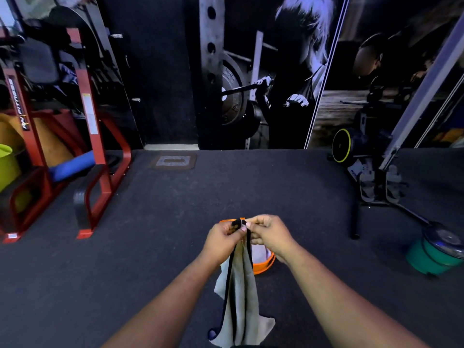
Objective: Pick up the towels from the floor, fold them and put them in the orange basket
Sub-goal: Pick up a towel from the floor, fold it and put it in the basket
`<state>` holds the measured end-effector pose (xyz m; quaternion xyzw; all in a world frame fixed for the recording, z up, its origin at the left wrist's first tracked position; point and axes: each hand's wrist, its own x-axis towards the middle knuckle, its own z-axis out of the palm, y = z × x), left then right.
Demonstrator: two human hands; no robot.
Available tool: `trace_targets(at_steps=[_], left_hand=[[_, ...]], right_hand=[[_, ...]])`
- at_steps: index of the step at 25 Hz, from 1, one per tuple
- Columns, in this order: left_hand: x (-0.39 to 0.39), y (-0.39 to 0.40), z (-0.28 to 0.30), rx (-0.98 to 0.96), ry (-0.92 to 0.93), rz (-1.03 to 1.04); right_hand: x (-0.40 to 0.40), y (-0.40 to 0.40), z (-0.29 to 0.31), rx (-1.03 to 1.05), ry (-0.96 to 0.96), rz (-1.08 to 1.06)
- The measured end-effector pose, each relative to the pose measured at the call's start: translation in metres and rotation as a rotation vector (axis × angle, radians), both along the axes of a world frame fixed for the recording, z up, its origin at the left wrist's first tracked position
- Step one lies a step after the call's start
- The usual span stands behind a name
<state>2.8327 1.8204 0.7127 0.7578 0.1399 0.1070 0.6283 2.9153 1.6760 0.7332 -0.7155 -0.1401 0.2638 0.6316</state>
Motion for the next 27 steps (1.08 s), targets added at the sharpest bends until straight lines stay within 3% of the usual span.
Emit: trace_targets(at_steps=[3, 8, 12, 16, 19, 21, 23, 25, 27], left_hand=[[-0.002, 0.005, 0.004, -0.029, -0.028, -0.046], [0.002, 0.011, 0.013, 0.184, -0.054, -0.019], [0.009, 0.011, 0.038, -0.012, -0.097, 0.020], [0.016, 0.012, 0.072, -0.127, -0.140, 0.032], [0.024, 0.033, 0.085, -0.139, -0.201, 0.156], [0.028, 0.057, 0.082, -0.089, -0.196, 0.250], [0.029, 0.080, 0.069, 0.106, -0.106, 0.321], [0.027, 0.095, 0.055, 0.311, 0.026, 0.388], [0.029, 0.099, 0.052, 0.336, 0.069, 0.455]], right_hand=[[0.001, 0.002, 0.004, -0.055, 0.007, 0.111], [0.011, -0.008, 0.002, -0.111, -0.471, 0.133], [0.013, -0.019, -0.016, -0.124, -0.479, 0.236], [0.023, -0.032, -0.021, -0.636, -0.727, 0.279], [0.034, -0.052, -0.016, -1.034, -0.791, 0.356], [0.044, -0.068, -0.008, -1.178, -0.852, 0.246], [0.058, -0.079, 0.005, -1.221, -0.950, 0.004], [0.068, -0.080, 0.023, -1.179, -1.043, -0.142], [0.071, -0.077, 0.040, -1.080, -1.149, -0.217]])
